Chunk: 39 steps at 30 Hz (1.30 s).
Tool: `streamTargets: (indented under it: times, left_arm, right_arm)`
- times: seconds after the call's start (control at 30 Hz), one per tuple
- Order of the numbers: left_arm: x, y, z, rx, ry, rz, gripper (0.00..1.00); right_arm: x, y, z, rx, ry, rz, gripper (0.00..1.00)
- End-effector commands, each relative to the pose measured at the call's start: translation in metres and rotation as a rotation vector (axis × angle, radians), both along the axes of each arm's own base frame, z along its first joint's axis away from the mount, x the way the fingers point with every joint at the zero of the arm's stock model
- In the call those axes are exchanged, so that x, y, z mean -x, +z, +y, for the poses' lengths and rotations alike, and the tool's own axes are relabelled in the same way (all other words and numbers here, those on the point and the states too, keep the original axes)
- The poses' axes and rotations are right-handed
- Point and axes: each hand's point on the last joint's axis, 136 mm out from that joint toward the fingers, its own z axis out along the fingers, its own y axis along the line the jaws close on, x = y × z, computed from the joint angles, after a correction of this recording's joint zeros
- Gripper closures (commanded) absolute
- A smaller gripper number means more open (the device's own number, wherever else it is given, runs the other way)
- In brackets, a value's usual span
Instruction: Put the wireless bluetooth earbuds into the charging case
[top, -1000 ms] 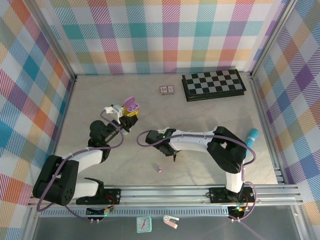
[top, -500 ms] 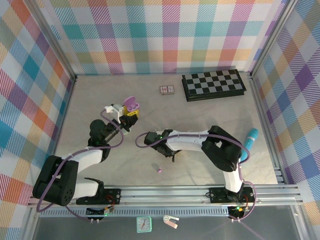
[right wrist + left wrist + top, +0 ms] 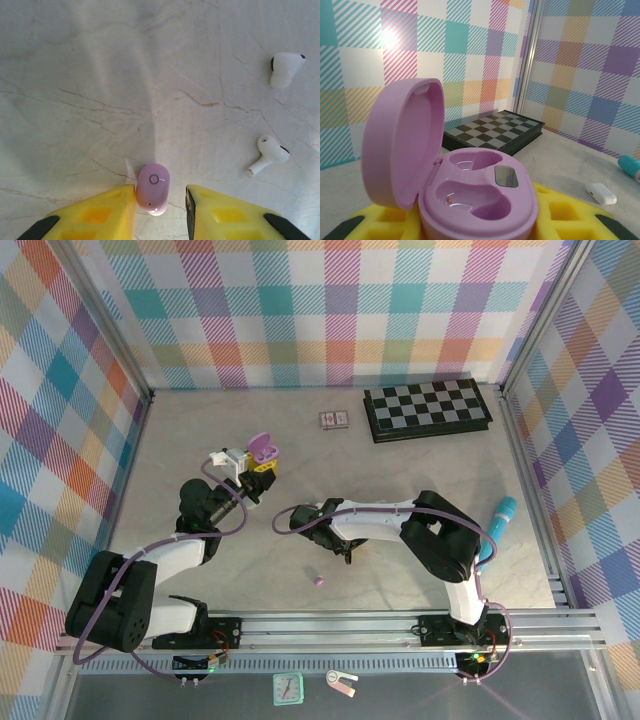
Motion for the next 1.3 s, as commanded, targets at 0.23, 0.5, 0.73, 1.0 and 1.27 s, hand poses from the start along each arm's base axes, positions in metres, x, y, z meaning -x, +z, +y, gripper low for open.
streamTargets:
  times: [0.23,0.5,0.73,1.0,1.27]
  left_arm:
    - [0.002,0.023,0.002,0.005,-0.003,-0.074,0.7]
    - [0.003,0.023,0.001,0.002,-0.008,-0.071,0.7]
    - [0.003,0.021,0.001,0.001,-0.008,-0.069,0.7]
    - [0.004,0.022,0.001,0.001,-0.012,-0.07,0.7]
    - [0.003,0.021,0.001,0.0,-0.013,-0.067,0.7]
  right_arm:
    - [-0.006,-0.001,-0.002,0.026,-0.009,-0.017,0.68]
    - [-0.009,-0.005,0.0,0.034,0.0,-0.014,0.69]
    - [-0.015,0.001,0.012,-0.003,0.019,-0.029,0.69]
    - [-0.015,-0.008,0.008,0.033,0.009,-0.008,0.7]
    - [-0.011,-0.004,-0.004,0.073,-0.014,0.005,0.68]
